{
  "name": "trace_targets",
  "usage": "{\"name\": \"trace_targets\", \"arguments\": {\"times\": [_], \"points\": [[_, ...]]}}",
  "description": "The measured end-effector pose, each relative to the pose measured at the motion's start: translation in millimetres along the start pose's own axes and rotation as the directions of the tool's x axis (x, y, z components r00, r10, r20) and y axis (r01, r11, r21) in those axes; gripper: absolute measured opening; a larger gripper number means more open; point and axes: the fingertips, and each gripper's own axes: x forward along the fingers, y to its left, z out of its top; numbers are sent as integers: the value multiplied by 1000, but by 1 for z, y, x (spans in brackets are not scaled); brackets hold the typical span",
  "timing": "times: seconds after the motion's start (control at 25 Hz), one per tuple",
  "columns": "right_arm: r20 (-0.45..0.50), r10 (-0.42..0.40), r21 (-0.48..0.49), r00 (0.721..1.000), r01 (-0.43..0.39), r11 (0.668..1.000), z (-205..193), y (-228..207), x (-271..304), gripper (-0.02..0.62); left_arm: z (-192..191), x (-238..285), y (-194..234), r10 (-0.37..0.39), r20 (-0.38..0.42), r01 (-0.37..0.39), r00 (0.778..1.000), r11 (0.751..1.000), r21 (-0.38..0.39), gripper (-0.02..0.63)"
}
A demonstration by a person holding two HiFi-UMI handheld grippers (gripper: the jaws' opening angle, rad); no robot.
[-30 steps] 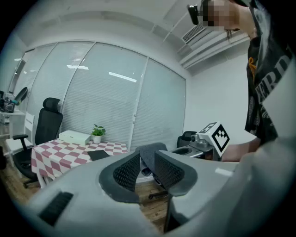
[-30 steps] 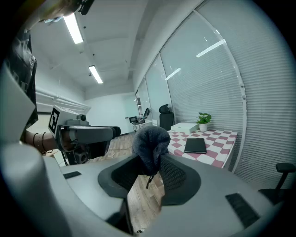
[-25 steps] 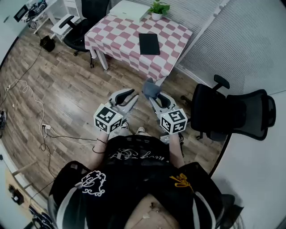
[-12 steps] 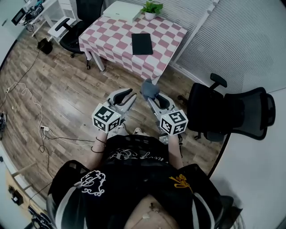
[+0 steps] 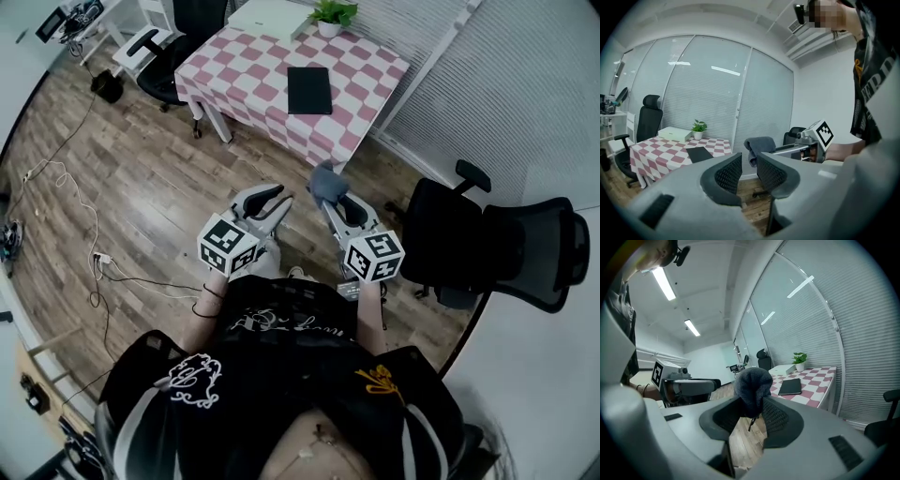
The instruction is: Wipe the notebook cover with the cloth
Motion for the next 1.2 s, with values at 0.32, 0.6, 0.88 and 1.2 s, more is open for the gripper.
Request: {"name": "trace_targets", "arguments": {"times": [0.32,0.6,0.88,1.2], "points": [[-14,-25,-3,1000,25,1000,19,-25,62,130,6,25,65,-25,-9,25,1000,1000,8,95],[-25,-71,-9,997,71,997,54,-45,145,130,39,46,158,-49,22,48,999,998,32,95],[-51,-110,-18,993,110,994,75,-54,215,130,52,57,234,-87,32,86,996,996,19,95],[-76,-167,-28,983,165,986,94,-68,257,130,61,63,284,-116,51,116,992,993,-8,95]]}}
